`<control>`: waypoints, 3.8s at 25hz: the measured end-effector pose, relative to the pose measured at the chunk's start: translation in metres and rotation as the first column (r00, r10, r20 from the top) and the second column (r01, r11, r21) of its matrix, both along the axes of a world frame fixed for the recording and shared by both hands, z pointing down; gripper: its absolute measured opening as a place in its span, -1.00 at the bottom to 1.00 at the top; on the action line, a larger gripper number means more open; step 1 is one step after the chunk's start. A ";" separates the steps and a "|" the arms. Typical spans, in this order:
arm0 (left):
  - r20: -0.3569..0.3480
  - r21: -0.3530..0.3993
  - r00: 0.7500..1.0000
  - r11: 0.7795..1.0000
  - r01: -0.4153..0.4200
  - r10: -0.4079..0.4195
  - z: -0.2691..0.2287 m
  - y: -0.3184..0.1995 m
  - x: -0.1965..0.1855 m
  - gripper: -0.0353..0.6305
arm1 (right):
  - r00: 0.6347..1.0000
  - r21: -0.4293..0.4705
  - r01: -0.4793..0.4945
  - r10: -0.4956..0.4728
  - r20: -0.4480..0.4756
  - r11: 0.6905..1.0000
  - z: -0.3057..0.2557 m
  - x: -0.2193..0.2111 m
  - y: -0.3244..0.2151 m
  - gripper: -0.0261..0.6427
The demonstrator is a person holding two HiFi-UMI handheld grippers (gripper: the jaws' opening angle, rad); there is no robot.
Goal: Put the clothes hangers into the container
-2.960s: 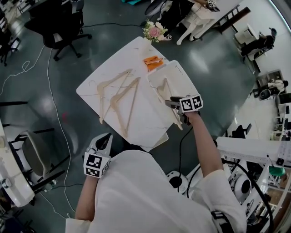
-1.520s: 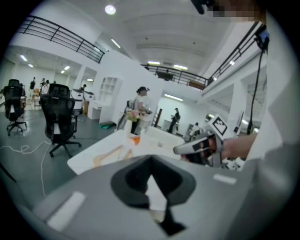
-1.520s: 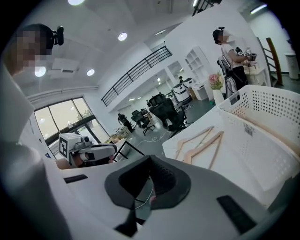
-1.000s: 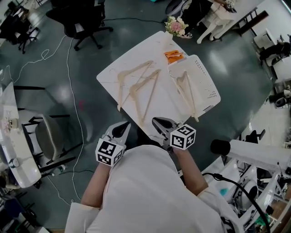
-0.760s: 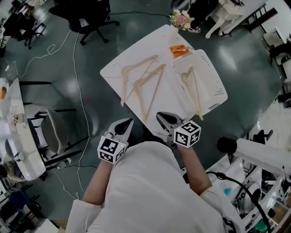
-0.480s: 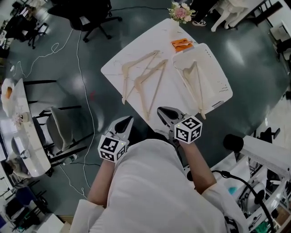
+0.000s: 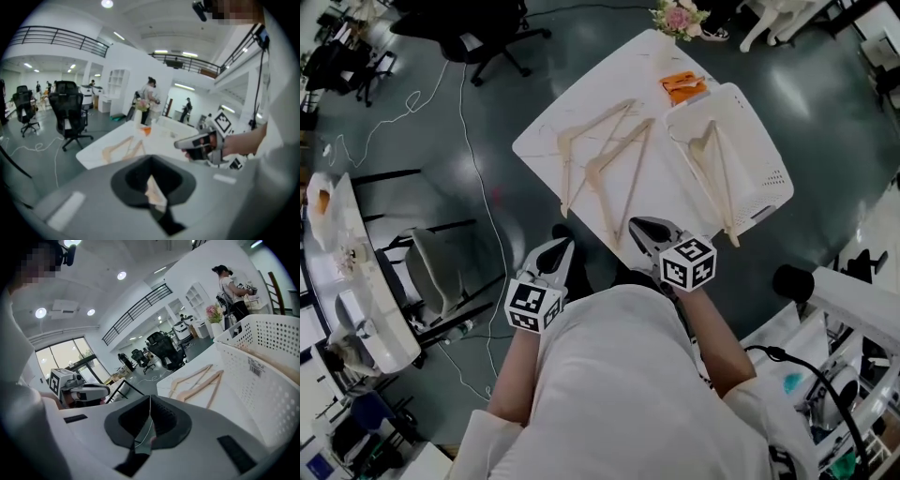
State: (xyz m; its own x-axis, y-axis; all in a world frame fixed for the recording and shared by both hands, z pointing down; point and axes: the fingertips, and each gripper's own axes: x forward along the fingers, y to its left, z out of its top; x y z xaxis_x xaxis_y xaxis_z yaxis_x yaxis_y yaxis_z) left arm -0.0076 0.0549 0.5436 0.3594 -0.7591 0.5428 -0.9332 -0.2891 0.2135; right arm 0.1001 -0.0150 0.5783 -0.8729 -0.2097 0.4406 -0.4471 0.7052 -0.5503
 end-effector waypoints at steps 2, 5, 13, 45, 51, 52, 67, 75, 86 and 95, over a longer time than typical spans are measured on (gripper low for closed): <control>0.000 -0.001 1.000 1.000 -0.009 0.009 0.003 -0.006 -0.012 -0.90 | 0.998 0.007 -0.054 0.055 -0.011 0.998 0.005 -0.006 -0.005 -0.91; -0.013 -0.008 0.999 0.999 -0.033 0.033 0.009 -0.015 -0.030 -0.90 | 0.995 -0.009 -0.098 0.098 -0.030 0.995 0.013 -0.019 -0.003 -0.91; -0.060 -0.022 0.992 0.994 -0.110 0.108 0.019 -0.040 -0.078 -0.90 | 0.987 -0.010 -0.135 0.134 -0.091 0.991 0.034 -0.056 -0.013 -0.90; -0.119 -0.148 0.964 0.956 -0.255 0.238 0.076 -0.053 -0.201 -0.90 | 0.730 -0.066 -0.138 0.056 -0.681 0.988 0.254 -0.114 -0.070 -0.40; -0.116 -0.146 0.962 0.954 -0.261 0.245 0.080 -0.058 -0.218 -0.90 | 0.707 -0.060 -0.181 0.087 -0.702 0.982 0.255 -0.112 -0.076 -0.52; -0.117 -0.143 0.961 0.953 -0.267 0.252 0.079 -0.059 -0.217 -0.90 | 0.713 -0.062 -0.176 0.084 -0.696 0.982 0.253 -0.113 -0.075 -0.52; -0.148 -0.060 0.915 0.920 -0.387 0.376 0.062 -0.078 -0.161 -0.90 | 0.871 0.004 -0.087 0.078 -0.485 0.996 0.141 -0.124 -0.072 -0.54; -0.135 -0.014 0.919 0.927 -0.376 0.370 0.030 -0.095 -0.111 -0.90 | 0.937 0.016 0.002 0.003 -0.349 1.000 0.040 -0.109 -0.065 -0.54; -0.118 0.024 0.909 0.916 -0.400 0.399 0.014 -0.110 -0.055 -0.90 | 0.971 -0.004 0.022 -0.023 -0.238 1.000 -0.062 -0.039 -0.067 -0.54; -0.103 0.007 0.906 0.911 -0.412 0.410 0.017 -0.105 -0.036 -0.90 | 0.955 -0.061 -0.017 -0.002 -0.298 0.998 -0.078 0.055 -0.098 -0.54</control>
